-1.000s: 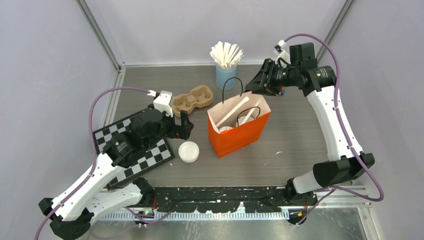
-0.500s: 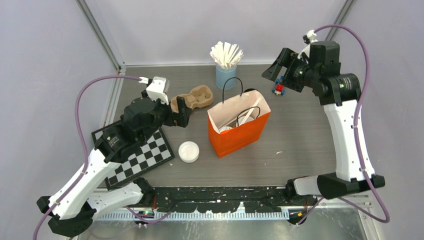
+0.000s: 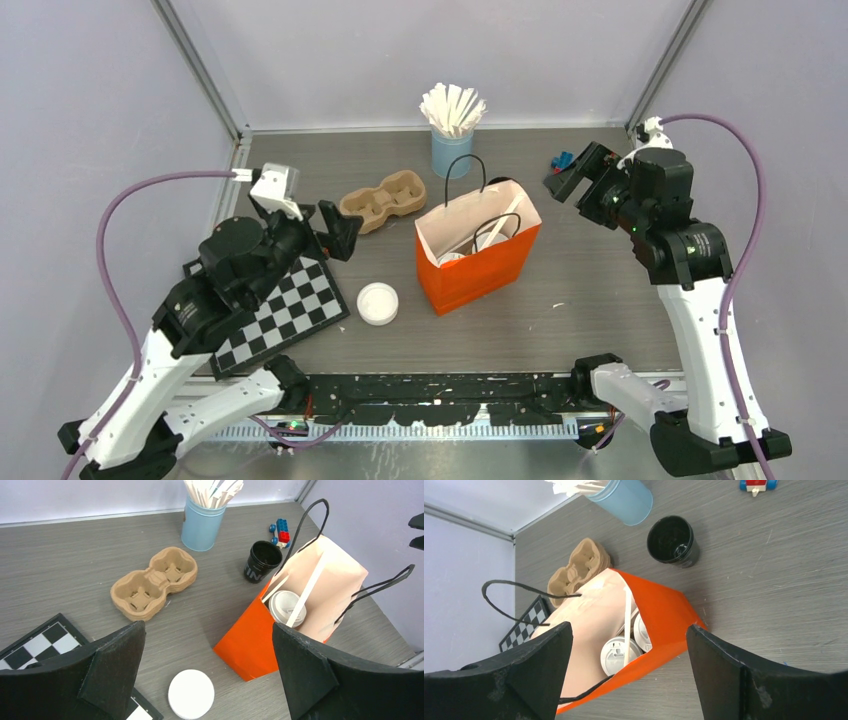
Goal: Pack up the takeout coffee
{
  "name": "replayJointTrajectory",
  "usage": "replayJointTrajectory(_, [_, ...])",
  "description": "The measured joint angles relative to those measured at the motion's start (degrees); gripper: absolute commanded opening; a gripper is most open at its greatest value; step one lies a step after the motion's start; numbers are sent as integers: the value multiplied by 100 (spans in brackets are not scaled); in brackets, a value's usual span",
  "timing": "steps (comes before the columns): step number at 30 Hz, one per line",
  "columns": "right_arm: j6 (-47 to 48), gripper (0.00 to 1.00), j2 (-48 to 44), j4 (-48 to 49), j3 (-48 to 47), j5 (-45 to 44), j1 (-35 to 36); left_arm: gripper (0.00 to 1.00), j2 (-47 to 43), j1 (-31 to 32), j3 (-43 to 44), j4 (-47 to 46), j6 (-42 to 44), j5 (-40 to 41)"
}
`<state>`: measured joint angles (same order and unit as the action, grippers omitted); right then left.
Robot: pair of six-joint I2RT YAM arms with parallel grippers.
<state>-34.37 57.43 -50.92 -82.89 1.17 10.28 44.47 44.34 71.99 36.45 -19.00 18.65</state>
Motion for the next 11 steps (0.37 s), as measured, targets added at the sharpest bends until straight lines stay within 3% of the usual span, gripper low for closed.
replayJointTrajectory(11, [291, 88, -164, 463, 138, 94, 0, 100, -343, 0, -264, 162, 0, 286])
